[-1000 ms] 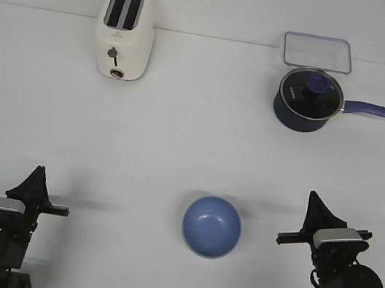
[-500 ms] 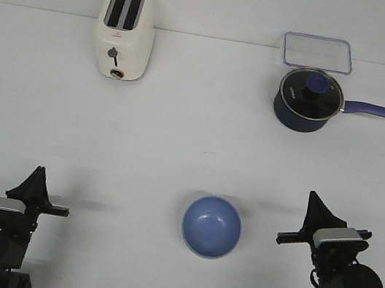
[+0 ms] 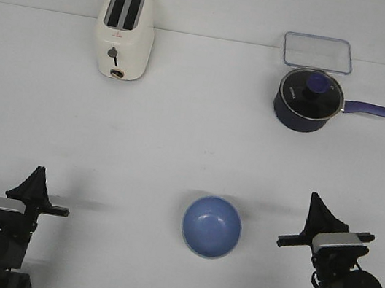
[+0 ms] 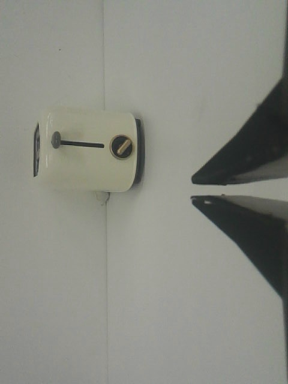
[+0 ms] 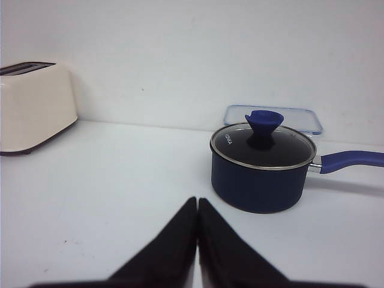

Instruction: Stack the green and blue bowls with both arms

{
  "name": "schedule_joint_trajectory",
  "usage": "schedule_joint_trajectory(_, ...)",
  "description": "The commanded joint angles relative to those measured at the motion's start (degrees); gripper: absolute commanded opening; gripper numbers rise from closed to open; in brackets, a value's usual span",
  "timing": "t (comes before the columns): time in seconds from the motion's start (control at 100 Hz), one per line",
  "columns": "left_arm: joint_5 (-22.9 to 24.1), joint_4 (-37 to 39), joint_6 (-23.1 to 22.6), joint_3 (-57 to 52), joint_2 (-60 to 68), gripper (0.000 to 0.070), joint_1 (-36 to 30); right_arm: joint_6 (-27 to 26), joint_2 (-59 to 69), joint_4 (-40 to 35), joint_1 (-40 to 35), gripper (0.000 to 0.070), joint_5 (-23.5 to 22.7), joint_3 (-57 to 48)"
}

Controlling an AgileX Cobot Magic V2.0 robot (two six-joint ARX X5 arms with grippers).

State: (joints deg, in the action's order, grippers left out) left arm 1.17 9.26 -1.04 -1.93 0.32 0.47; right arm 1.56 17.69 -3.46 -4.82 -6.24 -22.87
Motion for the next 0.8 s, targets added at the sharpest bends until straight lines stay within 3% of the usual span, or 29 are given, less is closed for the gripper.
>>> schedule_joint_trajectory(0.0,-0.13,0.7,-0.98,1.14,-0.04,0.0015,-0.07,6.93,-2.91,0.85,0.09,0.0,1.9,2.56)
schedule_joint_trajectory(0.21,-0.13,0.7,-0.98,1.14,-0.04,0.0015,-0.07,15.1,-15.26,1.75,0.57,0.0,4.81,14.43)
schedule_joint_trajectory(0.4,-0.13,0.7,-0.98,1.14,-0.09,0.0015,-0.07,15.21,-17.62,5.07,1.46,0.0,6.27,22.21)
schedule_joint_trajectory(0.79,-0.11,0.68,-1.01,1.11,-0.07,0.0015,-0.07,14.78,-17.62,4.15,1.4,0.0,6.27,22.12)
